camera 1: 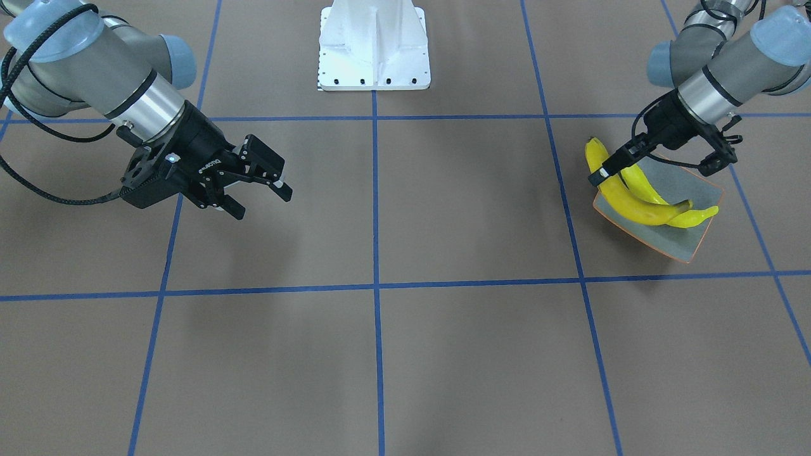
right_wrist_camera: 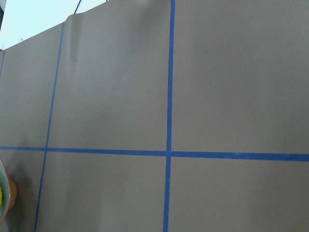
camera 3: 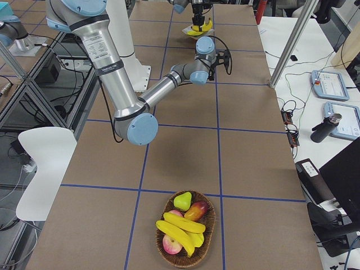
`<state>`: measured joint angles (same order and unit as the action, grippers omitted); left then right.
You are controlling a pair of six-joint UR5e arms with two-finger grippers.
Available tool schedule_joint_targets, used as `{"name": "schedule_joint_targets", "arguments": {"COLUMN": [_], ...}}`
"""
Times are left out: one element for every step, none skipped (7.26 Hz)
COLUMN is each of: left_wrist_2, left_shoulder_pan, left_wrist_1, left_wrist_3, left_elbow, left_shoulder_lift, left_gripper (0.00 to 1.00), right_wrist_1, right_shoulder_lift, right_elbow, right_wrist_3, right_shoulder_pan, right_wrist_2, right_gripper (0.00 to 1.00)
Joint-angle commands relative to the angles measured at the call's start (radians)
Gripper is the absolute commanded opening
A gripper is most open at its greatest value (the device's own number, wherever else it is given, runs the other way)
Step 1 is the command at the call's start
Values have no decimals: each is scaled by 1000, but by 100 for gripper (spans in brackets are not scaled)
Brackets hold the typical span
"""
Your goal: Transfer all bananas from basket to plate
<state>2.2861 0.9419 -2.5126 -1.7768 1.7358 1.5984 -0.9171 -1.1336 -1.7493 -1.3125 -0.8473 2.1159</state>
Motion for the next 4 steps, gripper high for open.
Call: {"name": "schedule_joint_targets", "arguments": {"left_wrist_2": [-45,-47,-47,-47], "left_shoulder_pan": [-5,-12,-14,-24], "left_wrist_1": [125,132,132,159], "left_wrist_3": [82,111,134,152], "left_elbow": [-32,-30,-28,-35], "left_shoulder_lift": [-9,-17,-37,-38], "left_gripper": [0,0,0,0], "right_wrist_1": [-3,-6,-6,-8], "right_shoulder_lift": [-26,-26,-26,-26], "right_elbow": [8,8,20,21], "right_wrist_3": [7,7,7,7], "right_shoulder_pan": [-1,-1,-1,1], "right_wrist_2": [-48,-60,-63,-63], "right_gripper": [100,100,100,100]}}
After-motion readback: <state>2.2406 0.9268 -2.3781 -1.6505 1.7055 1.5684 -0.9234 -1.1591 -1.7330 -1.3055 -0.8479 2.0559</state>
